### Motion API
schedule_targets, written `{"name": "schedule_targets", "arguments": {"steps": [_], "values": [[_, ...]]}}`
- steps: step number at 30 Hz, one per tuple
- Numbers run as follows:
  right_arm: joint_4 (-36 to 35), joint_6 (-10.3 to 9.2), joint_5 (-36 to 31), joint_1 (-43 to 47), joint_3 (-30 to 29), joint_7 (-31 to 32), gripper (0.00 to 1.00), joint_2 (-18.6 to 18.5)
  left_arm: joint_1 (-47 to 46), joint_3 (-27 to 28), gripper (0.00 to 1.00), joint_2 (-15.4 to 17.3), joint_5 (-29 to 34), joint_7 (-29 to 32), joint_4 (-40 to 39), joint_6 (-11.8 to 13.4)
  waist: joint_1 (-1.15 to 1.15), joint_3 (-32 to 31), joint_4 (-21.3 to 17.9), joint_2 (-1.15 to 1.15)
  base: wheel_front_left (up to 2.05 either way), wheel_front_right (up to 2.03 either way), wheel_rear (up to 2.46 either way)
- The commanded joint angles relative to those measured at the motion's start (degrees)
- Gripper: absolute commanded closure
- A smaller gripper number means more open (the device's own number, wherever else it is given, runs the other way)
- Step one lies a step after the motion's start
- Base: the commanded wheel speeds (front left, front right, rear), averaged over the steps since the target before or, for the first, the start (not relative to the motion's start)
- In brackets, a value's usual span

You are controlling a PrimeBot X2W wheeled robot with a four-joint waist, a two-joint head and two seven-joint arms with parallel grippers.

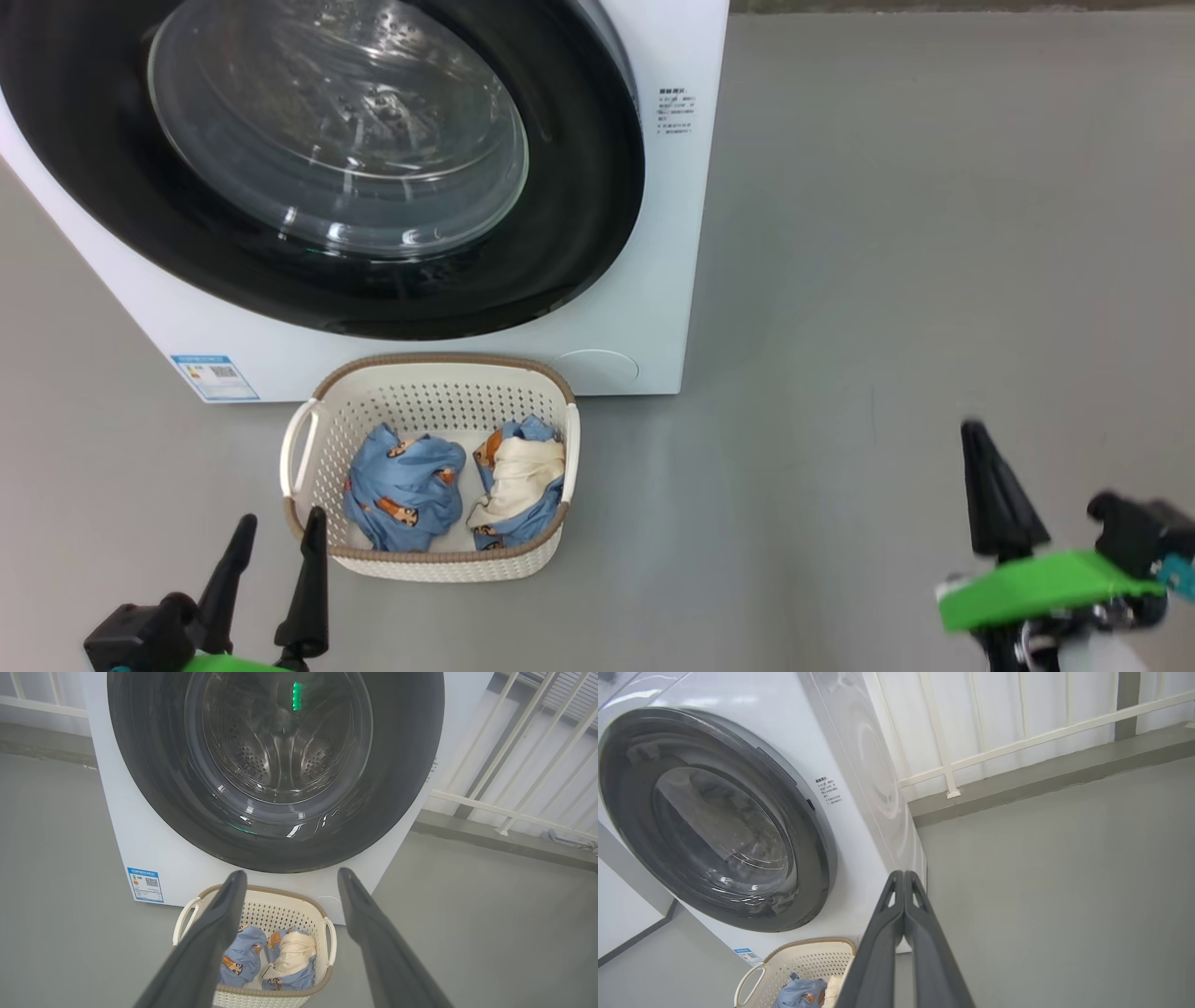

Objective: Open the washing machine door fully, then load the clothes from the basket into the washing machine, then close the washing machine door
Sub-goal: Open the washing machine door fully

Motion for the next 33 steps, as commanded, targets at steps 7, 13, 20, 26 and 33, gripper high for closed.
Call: {"name": "schedule_targets", "arguments": {"steps": [7,13,20,26,33], "values": [[-2.10,0.09,7.31,-10.73,2.59,-0.70,1.00,0.47,-2.80,1.73,0.00,0.74,-0.67,-0.37,-1.68,-0.09,0.00,1.44,0.18,0.00,0.00,0.00,0.00],[-1.96,0.09,11.41,-19.07,3.19,-0.70,1.00,0.14,-4.36,1.21,0.00,0.92,-1.03,-0.37,-1.88,-0.09,0.00,3.20,1.01,0.00,0.00,0.00,0.00],[0.41,0.09,25.56,-28.21,5.68,-0.70,1.00,-1.68,-6.98,0.25,0.00,1.00,-1.42,-0.37,-1.85,-0.09,0.00,5.54,2.80,0.00,0.00,0.00,0.00],[4.99,0.09,41.49,-35.47,12.07,-0.03,1.00,-6.19,-8.98,-0.86,0.00,0.69,-1.97,-0.37,-1.69,-0.09,0.00,7.78,4.68,0.00,0.00,0.00,0.00],[6.66,0.09,54.19,-42.53,17.90,6.28,1.00,-12.23,-11.16,-1.46,0.00,0.51,-2.62,-0.37,-1.55,-0.09,0.00,10.63,6.61,0.00,0.00,0.00,0.00]]}}
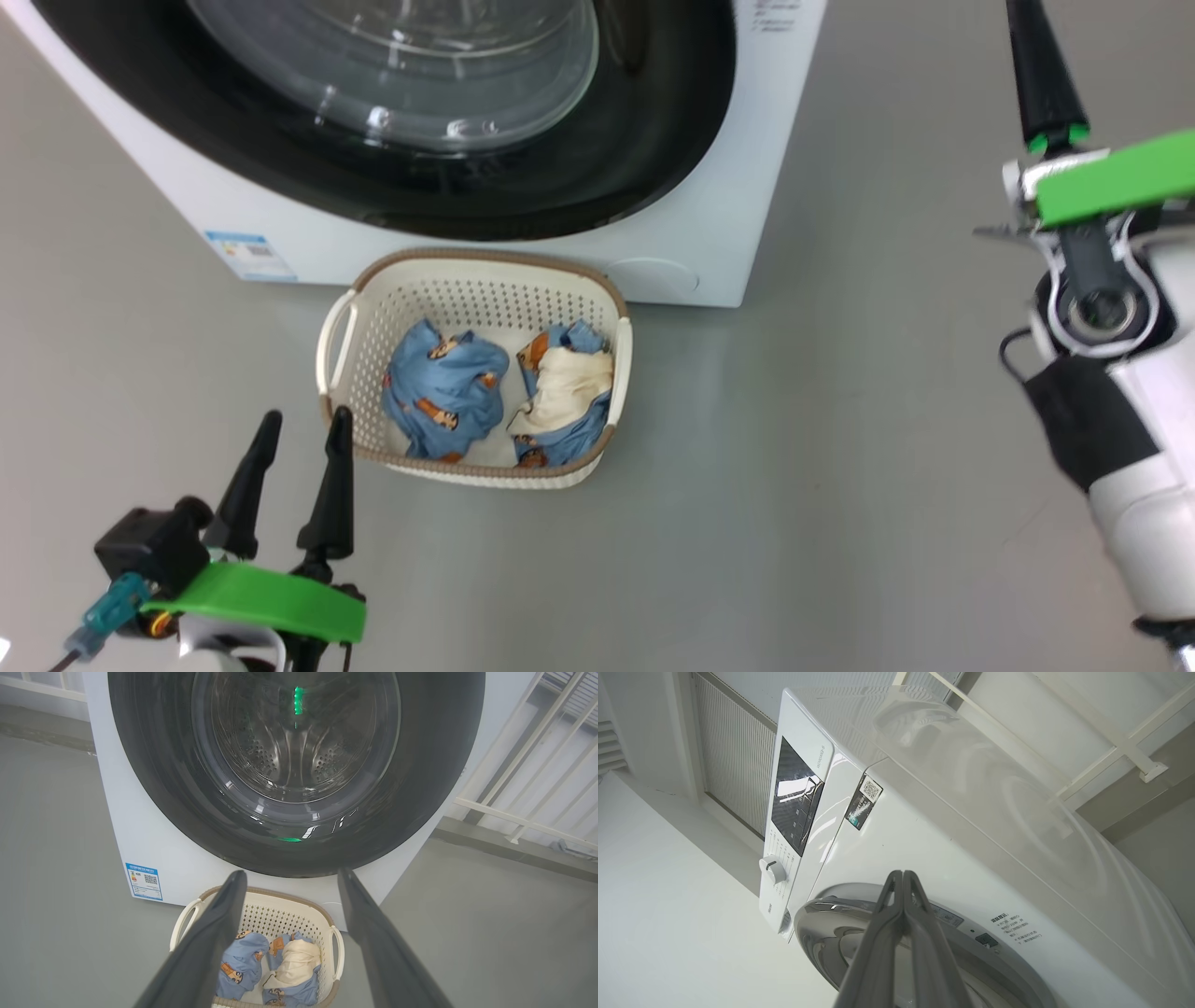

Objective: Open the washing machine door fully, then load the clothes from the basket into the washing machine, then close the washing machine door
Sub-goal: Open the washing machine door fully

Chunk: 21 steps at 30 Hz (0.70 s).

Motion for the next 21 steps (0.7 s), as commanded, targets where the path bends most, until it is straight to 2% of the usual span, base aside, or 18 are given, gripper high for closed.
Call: {"name": "schedule_targets", "arguments": {"steps": [1,8,13,21], "values": [[-0.91,0.09,1.81,-1.92,1.80,1.50,1.00,-0.50,-2.34,1.71,0.00,0.90,-0.36,-0.37,-1.33,-0.09,0.00,1.54,1.34,0.00,0.00,0.00,0.00],[0.64,0.09,9.71,-7.51,5.29,11.57,1.00,-3.48,-3.98,0.99,0.00,0.53,-0.82,-0.37,-1.36,-0.09,0.00,4.02,2.71,0.00,0.00,0.00,0.00],[2.96,0.09,14.33,-10.92,5.32,18.99,1.00,-3.99,-4.97,0.47,0.00,0.51,-1.20,-0.37,-1.31,-0.09,0.00,5.86,3.46,0.00,0.00,0.00,0.00],[6.20,0.09,15.82,-15.52,3.87,23.51,1.00,-4.48,-6.45,-0.52,0.00,0.62,-1.72,-0.37,-1.52,-0.09,0.00,8.66,4.55,0.00,0.00,0.00,0.00]]}}
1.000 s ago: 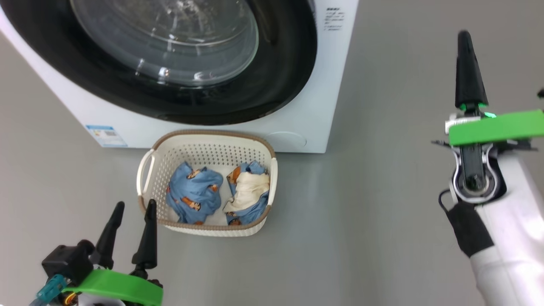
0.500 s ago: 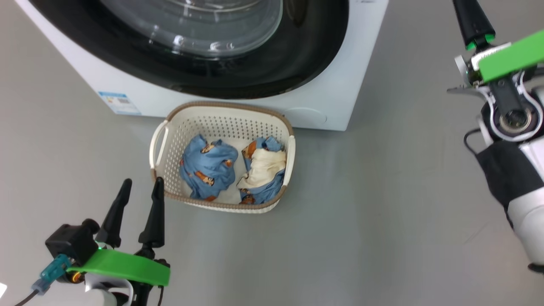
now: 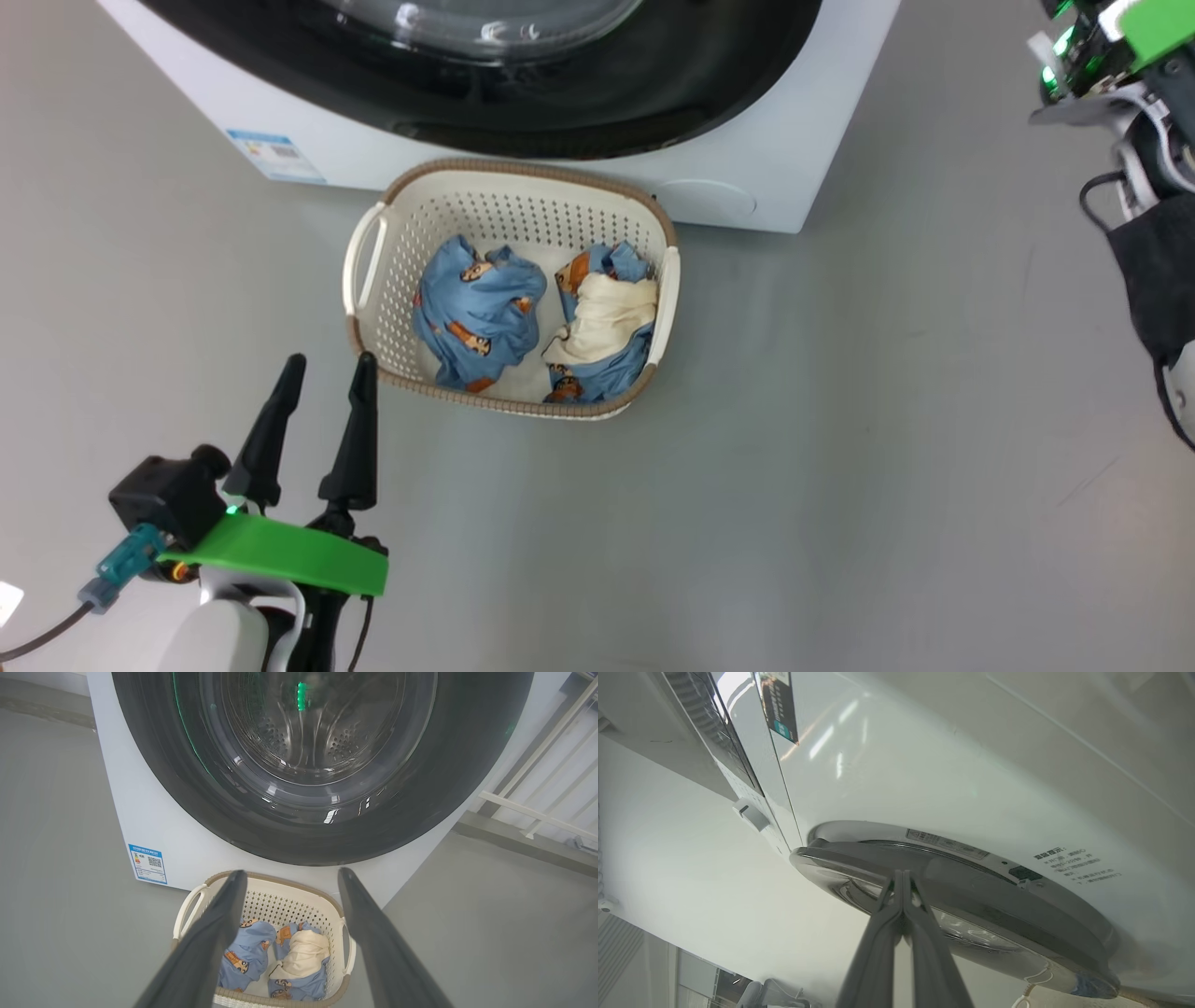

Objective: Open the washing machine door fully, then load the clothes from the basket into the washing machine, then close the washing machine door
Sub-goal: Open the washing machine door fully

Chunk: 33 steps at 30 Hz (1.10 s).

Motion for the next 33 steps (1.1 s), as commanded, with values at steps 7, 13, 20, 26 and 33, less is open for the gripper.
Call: {"name": "schedule_targets", "arguments": {"steps": [7,13,20,26,33], "values": [[1.05,0.09,-0.58,-4.01,0.37,3.20,1.00,-0.14,-2.72,0.98,0.00,1.20,-1.02,-0.37,-1.93,-0.09,0.00,2.94,2.11,0.00,0.00,0.00,0.00],[2.83,0.09,-1.58,-7.44,0.65,4.65,1.00,-0.19,-3.78,-0.04,0.00,0.86,-1.33,-0.37,-2.97,-0.09,0.00,5.10,3.65,0.00,0.00,0.00,0.00],[4.42,0.09,-3.10,-11.08,1.43,5.23,1.00,0.08,-4.87,-0.60,0.00,0.55,-1.67,-0.37,-3.87,-0.09,0.00,7.59,5.12,0.00,0.00,0.00,0.00],[5.39,0.09,-4.14,-13.28,2.15,5.32,1.00,0.35,-5.91,-1.28,0.00,0.13,-1.37,-0.37,-4.24,-0.09,0.00,9.12,5.91,0.00,0.00,0.00,0.00],[5.75,0.09,-5.06,-14.68,2.99,5.05,1.00,0.55,-6.89,-1.47,0.00,-0.49,-1.47,-0.37,-4.57,-0.09,0.00,9.95,6.71,0.00,0.00,0.00,0.00]]}}
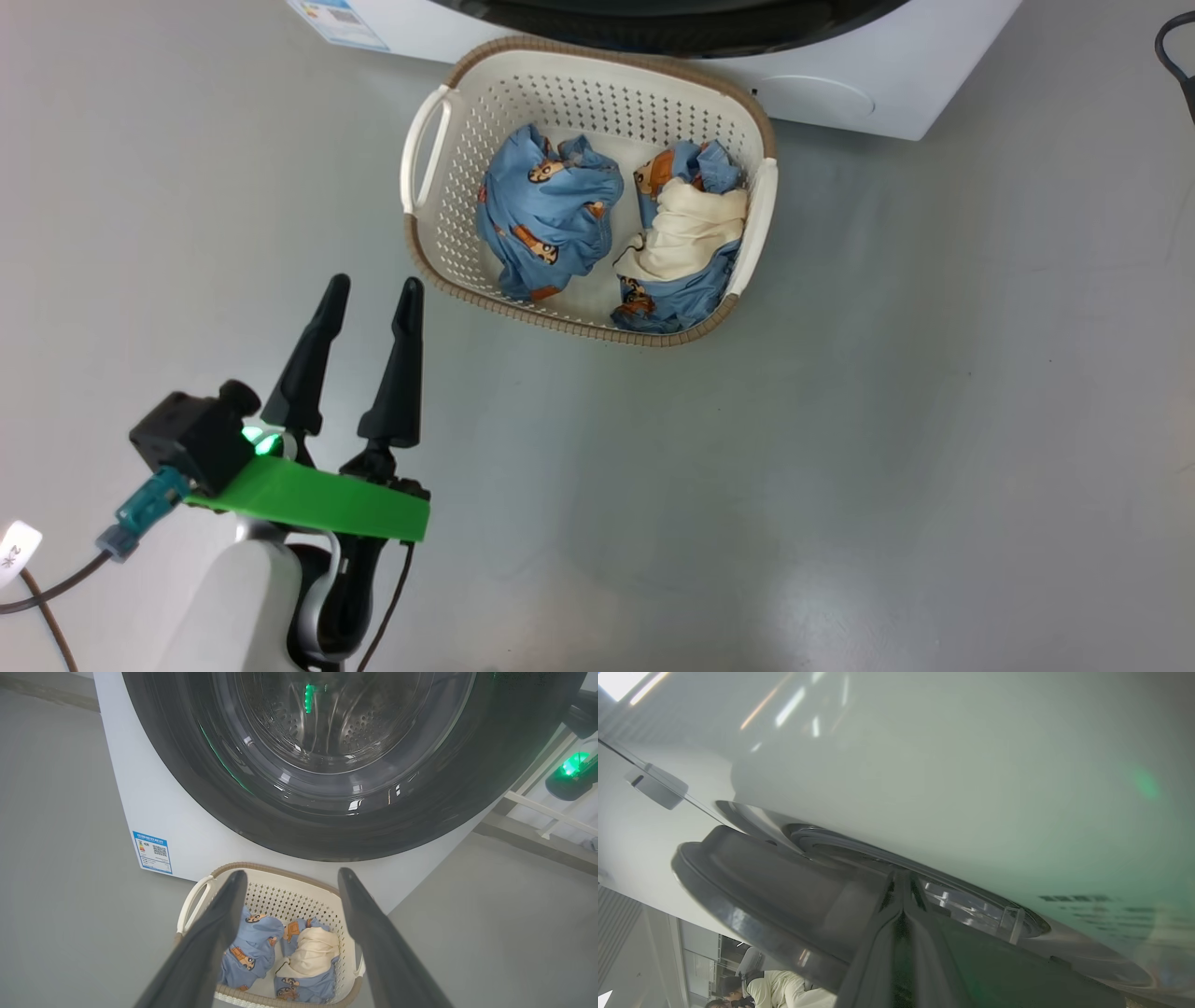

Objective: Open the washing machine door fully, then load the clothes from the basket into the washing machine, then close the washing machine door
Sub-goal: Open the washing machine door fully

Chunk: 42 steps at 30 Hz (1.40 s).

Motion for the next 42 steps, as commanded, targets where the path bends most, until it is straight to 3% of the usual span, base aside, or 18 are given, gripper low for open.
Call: {"name": "schedule_targets", "arguments": {"steps": [1,26,42], "values": [[-1.37,0.09,-0.59,-0.82,0.71,0.38,1.00,1.50,-1.14,1.84,0.00,1.35,0.05,-0.36,-1.54,-0.09,0.00,0.13,0.24,0.00,0.00,0.00,0.00],[-4.38,0.09,0.41,9.32,5.03,3.69,1.00,2.34,2.16,2.71,0.00,1.66,1.80,-0.36,-0.50,-0.09,0.00,-6.46,-1.40,0.00,0.00,0.00,0.00],[-7.83,0.09,1.34,19.78,9.12,6.37,1.00,4.02,7.67,3.19,0.00,3.36,3.07,-0.36,-0.71,-0.09,0.00,-13.82,-1.90,0.00,0.00,0.00,0.00]]}}
